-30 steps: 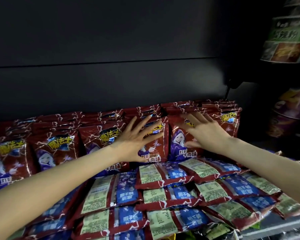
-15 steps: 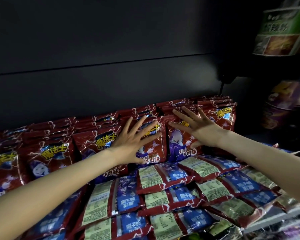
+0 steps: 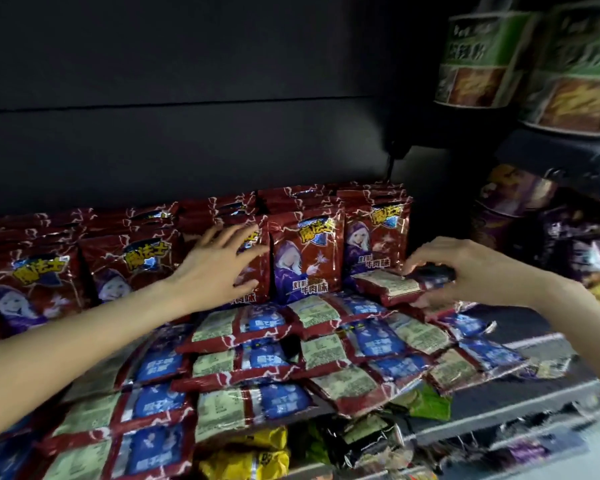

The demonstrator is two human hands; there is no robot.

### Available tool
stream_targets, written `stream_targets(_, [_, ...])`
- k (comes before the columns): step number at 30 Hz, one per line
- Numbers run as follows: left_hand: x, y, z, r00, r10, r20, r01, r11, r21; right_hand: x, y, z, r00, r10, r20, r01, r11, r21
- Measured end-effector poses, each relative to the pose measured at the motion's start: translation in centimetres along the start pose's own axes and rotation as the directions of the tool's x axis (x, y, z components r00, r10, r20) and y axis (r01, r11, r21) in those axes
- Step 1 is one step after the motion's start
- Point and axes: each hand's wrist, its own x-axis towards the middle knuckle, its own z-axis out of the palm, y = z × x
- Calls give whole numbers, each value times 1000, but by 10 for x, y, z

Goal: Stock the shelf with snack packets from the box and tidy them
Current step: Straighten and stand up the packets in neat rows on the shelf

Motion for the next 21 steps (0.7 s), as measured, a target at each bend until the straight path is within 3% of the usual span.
stream_targets(3, [3, 12, -2, 998, -48, 35, 47, 999, 25, -1, 10, 9, 997, -42, 68, 49, 994, -99])
stream_targets(8, [6, 27, -2, 994, -104, 27, 102, 992, 70, 17, 13, 0, 983, -155, -100, 129, 964, -233])
stream_targets(11, [7, 33, -3, 992, -122, 31, 120, 990, 76, 25, 10, -12, 989, -143, 46, 148, 983, -106])
stream_targets(15, [7, 39, -2, 987, -158, 39, 157, 987, 39, 28, 1, 3, 970, -145, 194, 189, 955, -229])
stream_targets(18, [6, 40, -1, 985, -162, 57, 159, 986, 54, 30, 4, 7, 982, -179, 67, 190, 944, -270])
stream_targets(21, [7, 40, -2, 985, -163, 57, 161, 986, 34, 39, 10, 0, 950, -263, -171, 199, 926, -321])
